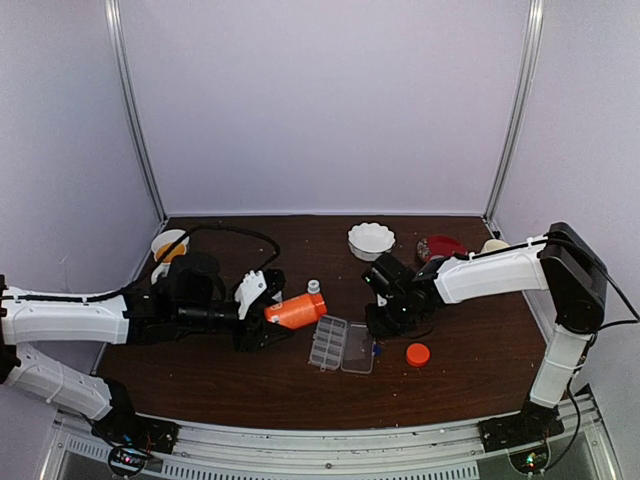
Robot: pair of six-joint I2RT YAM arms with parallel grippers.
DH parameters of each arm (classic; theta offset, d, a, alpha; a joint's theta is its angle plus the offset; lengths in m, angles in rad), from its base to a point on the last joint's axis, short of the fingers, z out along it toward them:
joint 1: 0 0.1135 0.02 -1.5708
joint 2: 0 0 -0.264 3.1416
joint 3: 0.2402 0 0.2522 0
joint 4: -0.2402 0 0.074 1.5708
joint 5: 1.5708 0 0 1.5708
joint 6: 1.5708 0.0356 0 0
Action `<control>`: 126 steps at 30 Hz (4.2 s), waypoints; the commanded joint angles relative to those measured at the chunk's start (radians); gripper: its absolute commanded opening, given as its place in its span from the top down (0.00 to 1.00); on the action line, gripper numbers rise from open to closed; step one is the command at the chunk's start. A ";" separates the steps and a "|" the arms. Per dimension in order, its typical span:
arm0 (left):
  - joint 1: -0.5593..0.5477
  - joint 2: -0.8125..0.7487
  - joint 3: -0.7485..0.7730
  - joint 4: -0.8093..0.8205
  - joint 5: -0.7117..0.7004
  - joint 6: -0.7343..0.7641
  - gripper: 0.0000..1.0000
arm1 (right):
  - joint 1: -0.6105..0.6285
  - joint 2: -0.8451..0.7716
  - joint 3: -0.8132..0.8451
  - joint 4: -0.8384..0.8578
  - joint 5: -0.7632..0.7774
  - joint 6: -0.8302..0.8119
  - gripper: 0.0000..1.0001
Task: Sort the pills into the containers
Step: Adjust the pill container at the center of the board, then pour the pill into the compartment of the pill container.
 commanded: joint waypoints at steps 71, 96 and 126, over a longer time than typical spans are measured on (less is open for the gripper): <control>-0.049 0.118 -0.031 -0.004 0.133 -0.146 1.00 | 0.140 -0.118 -0.021 0.113 -0.167 -0.072 0.77; -0.164 0.227 -0.036 0.087 -0.001 -0.250 1.00 | 0.139 -0.261 -0.130 0.156 -0.066 0.000 0.80; -0.206 0.339 0.042 0.104 -0.008 -0.259 1.00 | 0.114 -0.490 -0.273 0.158 0.115 0.044 0.79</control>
